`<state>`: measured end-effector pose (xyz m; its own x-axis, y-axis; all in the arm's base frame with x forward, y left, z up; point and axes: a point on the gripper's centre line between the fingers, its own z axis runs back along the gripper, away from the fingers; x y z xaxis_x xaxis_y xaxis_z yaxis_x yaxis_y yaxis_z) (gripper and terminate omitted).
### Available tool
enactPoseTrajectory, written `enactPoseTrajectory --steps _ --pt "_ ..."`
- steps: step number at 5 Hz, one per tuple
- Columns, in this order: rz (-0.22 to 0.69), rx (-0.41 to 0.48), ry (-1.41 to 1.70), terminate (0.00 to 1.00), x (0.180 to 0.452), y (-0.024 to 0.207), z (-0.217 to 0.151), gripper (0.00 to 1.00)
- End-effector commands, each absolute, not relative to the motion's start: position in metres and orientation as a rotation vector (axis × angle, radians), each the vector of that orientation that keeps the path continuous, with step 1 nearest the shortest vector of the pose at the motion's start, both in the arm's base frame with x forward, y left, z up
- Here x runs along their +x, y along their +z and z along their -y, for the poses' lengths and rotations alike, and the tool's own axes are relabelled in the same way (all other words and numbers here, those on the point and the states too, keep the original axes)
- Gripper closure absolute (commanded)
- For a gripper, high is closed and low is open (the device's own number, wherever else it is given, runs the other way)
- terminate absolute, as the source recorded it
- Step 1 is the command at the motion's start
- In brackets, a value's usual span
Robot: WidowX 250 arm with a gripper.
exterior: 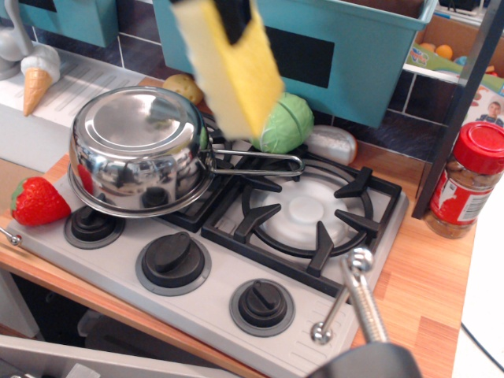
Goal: Wipe pot with sponge
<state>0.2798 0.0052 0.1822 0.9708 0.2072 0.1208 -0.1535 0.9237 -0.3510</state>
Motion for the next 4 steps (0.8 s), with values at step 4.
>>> enactPoseTrajectory --steps 4 --pt "0.152 -0.33 0.126 0.0 0.264 0.153 -0.077 1.0"
